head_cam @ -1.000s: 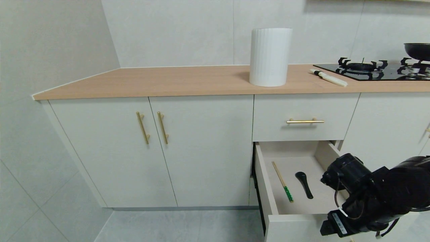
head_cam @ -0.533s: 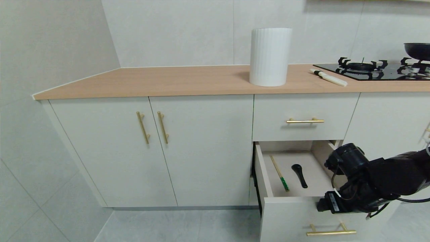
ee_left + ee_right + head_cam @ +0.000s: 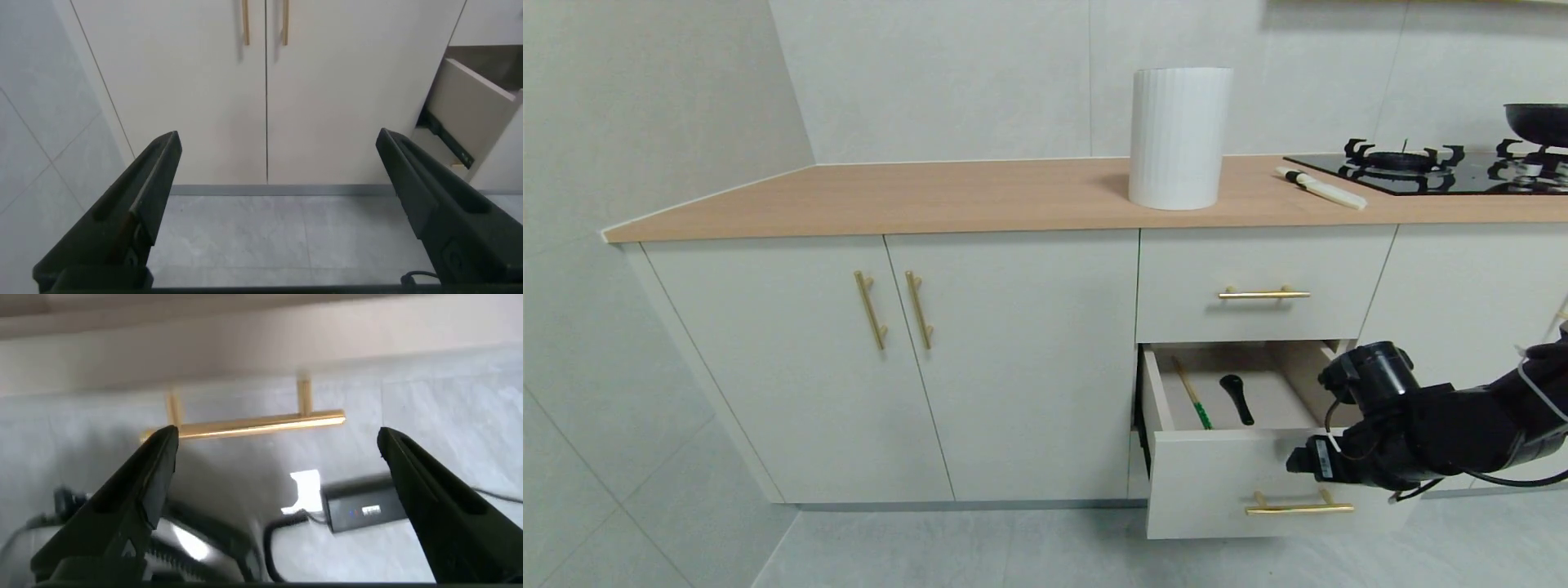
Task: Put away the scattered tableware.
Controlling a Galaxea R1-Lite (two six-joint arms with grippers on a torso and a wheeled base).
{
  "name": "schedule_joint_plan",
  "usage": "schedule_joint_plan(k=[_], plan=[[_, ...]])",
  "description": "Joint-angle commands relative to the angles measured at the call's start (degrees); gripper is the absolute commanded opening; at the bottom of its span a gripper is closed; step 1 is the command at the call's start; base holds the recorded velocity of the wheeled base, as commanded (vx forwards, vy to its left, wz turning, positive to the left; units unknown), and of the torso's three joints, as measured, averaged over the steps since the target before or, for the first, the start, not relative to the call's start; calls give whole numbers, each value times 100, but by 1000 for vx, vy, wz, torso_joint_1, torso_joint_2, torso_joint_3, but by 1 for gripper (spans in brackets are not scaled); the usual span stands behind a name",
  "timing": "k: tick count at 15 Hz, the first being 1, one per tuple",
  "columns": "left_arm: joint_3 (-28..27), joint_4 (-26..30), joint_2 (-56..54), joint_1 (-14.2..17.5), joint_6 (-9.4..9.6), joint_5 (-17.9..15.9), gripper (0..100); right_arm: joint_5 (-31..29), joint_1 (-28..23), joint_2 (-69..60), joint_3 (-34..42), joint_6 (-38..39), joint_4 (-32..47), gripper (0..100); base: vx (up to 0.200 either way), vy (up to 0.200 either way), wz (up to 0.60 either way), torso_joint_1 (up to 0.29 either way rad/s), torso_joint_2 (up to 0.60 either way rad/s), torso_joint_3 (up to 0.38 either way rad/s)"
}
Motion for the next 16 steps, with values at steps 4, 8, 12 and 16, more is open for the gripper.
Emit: schedule_joint_plan(k=[4, 8, 12, 16], plan=[[0, 2, 2, 0, -8, 4, 100, 3, -14, 302, -166, -45, -527, 100, 0, 0, 0, 0, 0, 0], [0, 2, 2, 0, 1, 4, 100, 3, 3, 671, -597, -45, -966, 100, 0, 0, 0, 0, 0, 0], [0, 2, 2, 0, 1, 4, 100, -6, 21, 1164, -1186, -89, -1414, 100, 0, 0, 0, 0, 0, 0], [0, 2, 2, 0, 1, -5, 100, -6, 21, 1770, -1441, -107, -2434, 100, 0, 0, 0, 0, 0, 0]])
